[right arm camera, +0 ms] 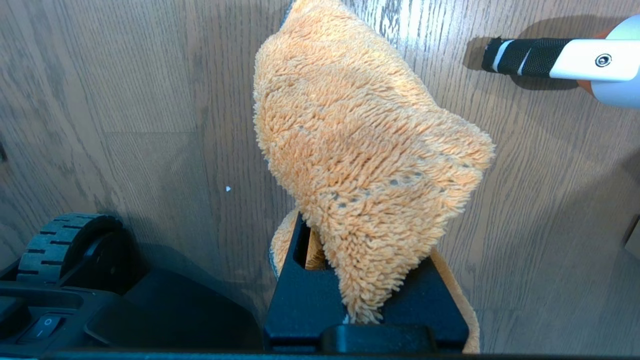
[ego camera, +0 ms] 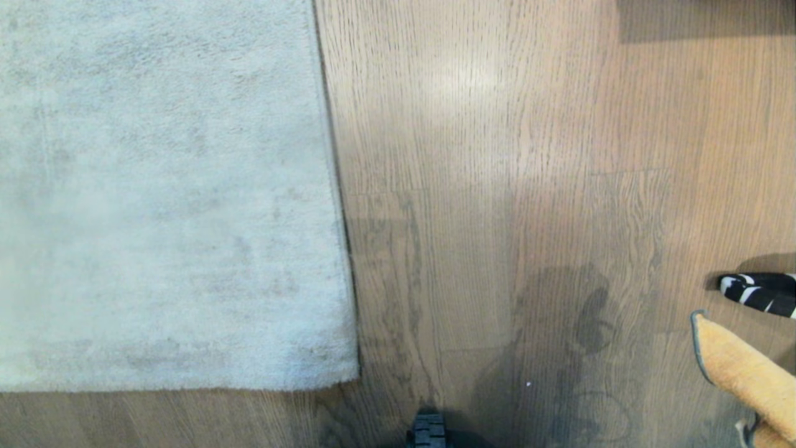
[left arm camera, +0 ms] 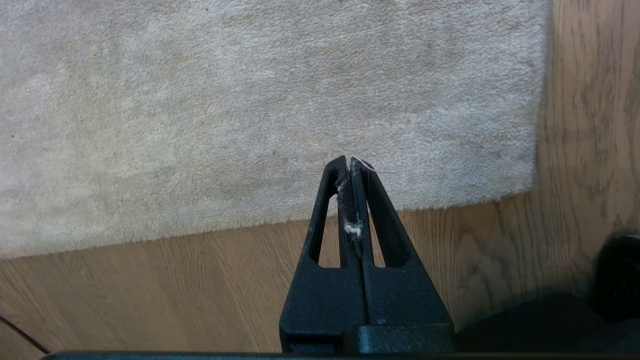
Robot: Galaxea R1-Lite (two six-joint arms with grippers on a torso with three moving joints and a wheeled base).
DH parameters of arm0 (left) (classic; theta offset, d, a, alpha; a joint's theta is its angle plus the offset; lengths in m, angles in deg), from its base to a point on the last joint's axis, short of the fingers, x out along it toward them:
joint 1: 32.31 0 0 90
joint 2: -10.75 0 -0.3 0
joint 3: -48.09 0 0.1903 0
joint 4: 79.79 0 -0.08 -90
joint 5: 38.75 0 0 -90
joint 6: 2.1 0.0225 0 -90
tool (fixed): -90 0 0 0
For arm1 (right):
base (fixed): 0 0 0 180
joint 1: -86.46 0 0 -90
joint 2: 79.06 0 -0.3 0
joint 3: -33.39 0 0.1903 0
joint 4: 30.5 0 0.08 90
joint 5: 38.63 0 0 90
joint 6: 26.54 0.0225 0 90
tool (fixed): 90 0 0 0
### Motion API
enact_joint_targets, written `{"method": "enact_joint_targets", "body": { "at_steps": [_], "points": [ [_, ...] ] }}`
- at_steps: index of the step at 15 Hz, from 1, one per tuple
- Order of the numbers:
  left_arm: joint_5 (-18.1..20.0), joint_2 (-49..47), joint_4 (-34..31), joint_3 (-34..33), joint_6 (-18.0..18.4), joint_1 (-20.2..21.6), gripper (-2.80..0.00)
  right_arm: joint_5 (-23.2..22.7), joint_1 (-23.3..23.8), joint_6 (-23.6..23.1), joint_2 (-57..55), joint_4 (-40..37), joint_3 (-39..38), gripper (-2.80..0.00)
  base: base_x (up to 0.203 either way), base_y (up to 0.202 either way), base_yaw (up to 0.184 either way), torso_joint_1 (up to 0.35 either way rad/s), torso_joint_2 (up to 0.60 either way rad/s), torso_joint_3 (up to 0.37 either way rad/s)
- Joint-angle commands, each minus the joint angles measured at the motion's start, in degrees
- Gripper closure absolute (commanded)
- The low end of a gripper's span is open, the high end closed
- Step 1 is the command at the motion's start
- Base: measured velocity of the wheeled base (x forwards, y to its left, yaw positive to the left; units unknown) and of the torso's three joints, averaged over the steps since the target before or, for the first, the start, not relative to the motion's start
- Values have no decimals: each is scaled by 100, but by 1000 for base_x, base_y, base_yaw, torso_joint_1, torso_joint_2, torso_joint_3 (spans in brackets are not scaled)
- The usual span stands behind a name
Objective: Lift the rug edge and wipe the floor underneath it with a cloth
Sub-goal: Put down the rag
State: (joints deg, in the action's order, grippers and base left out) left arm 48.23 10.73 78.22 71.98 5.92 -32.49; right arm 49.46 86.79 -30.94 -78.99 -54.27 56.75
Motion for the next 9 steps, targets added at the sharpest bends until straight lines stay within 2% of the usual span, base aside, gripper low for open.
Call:
{"method": "enact_joint_targets", "body": {
  "at_steps": [1,9],
  "points": [
    [-5,2,3,0,6,1,0,-2,2,-6,-7,5,0,0,0,0,0,0,0,0],
    [-5,2,3,0,6,1,0,-2,2,1,-7,-4,0,0,0,0,0,0,0,0]
  ]
}}
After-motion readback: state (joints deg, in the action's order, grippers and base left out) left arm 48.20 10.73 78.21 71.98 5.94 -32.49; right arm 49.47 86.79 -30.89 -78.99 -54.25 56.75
